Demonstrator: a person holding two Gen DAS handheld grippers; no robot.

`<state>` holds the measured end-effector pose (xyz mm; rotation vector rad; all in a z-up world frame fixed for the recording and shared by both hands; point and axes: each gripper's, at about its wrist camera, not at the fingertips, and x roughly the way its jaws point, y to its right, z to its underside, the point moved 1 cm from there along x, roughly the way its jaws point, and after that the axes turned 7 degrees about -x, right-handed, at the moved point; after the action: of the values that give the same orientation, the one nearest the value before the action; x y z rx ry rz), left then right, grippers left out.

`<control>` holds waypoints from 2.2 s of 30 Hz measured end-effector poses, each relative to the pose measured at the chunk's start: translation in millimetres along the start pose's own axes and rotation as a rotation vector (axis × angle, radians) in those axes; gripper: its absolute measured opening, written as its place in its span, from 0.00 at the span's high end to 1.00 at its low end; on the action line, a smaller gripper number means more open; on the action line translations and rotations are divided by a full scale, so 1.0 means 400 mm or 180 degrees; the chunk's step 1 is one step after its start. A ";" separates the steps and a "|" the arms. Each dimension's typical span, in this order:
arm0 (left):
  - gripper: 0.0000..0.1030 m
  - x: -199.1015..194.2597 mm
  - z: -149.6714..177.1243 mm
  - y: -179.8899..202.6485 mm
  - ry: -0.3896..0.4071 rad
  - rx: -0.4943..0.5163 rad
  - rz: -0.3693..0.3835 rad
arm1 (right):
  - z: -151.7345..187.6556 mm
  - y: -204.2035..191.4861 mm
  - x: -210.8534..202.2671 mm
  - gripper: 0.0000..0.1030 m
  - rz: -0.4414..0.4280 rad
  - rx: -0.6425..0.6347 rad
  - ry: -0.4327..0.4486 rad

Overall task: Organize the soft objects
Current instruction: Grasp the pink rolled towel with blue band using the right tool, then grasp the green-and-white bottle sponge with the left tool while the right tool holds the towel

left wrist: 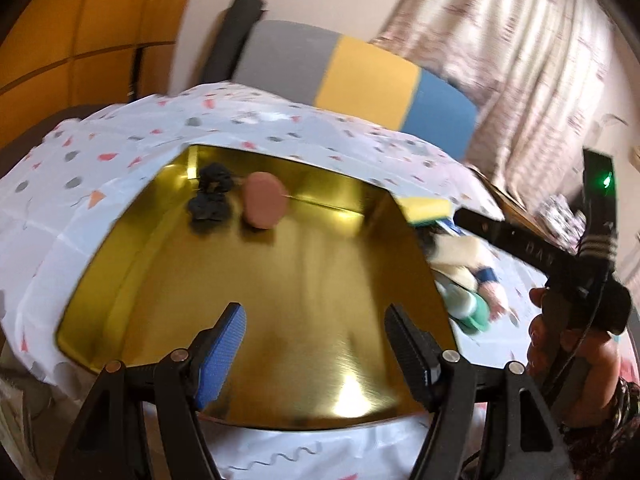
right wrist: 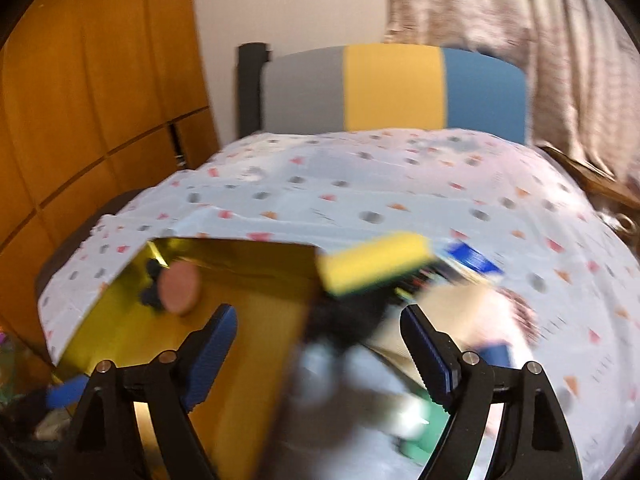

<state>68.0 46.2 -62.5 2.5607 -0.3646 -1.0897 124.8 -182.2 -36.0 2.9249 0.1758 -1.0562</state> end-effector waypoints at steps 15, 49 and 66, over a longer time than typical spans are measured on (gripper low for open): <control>0.29 -0.055 0.099 0.241 0.0003 0.0879 0.0536 | 0.293 0.309 -0.070 0.18 0.0531 0.0859 -0.0453; 0.29 0.018 0.132 0.402 -0.0390 0.0733 0.0503 | 0.183 0.340 0.040 0.61 -0.0209 0.0209 -0.0919; 0.29 0.250 0.106 0.510 -0.0929 0.0283 0.0015 | 0.185 0.646 0.001 0.62 -0.0004 0.1040 -0.0892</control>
<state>83.2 -184.2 -73.6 2.4744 -0.5001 -1.4811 107.8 -443.6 -96.4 2.9963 -0.0038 -1.6177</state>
